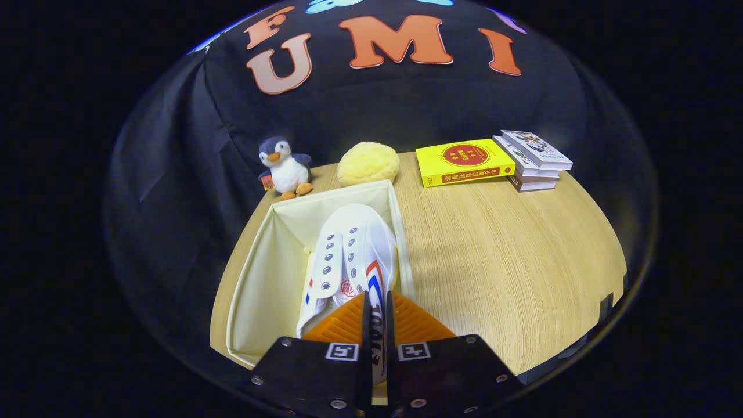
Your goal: Open the storage box then place both shoes into the box .Put the left shoe in first, then the right shoe, with the right side of both shoes facing outward in a uniform manner.
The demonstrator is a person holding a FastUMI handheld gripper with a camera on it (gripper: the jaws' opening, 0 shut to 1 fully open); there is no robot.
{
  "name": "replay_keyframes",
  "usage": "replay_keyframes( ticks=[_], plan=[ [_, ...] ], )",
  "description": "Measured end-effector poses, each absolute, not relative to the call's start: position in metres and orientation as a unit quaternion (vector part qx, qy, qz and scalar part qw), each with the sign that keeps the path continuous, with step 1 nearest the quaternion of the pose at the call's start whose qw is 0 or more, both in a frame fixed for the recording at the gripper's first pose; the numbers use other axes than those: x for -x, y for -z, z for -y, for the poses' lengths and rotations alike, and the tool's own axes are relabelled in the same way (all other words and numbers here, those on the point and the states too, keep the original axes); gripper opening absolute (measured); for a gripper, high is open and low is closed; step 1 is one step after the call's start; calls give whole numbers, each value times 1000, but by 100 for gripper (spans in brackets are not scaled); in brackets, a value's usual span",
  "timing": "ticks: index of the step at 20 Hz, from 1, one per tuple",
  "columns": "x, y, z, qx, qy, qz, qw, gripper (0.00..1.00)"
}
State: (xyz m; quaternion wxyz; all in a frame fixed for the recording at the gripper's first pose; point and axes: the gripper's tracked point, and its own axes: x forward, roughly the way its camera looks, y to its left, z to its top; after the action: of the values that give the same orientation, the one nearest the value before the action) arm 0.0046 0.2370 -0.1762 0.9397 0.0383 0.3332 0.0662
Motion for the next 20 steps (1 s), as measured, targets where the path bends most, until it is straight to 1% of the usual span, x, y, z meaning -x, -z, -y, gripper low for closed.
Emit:
replay_keyframes(
  ticks=[1, 2, 3, 4, 5, 6, 7, 8, 9, 11, 20],
  plan=[
    [-6, 166, -241, -51, -71, -314, 945, 25],
    [-8, 151, -239, -57, -72, -295, 951, 34],
    [-6, 142, -234, -59, -73, -285, 954, 54],
    [-4, 137, -226, -61, -69, -280, 956, 61],
    [-2, 134, -217, -66, -63, -278, 956, 73],
    [0, 132, -207, -71, -57, -275, 957, 77],
    [3, 131, -194, -77, -47, -270, 958, 83],
    [6, 130, -177, -81, -37, -266, 960, 86],
    [10, 130, -161, -84, -26, -262, 961, 93],
    [17, 131, -125, -88, 0, -258, 962, 98],
    [41, 117, 40, -122, 102, -224, 962, 98]
  ],
)
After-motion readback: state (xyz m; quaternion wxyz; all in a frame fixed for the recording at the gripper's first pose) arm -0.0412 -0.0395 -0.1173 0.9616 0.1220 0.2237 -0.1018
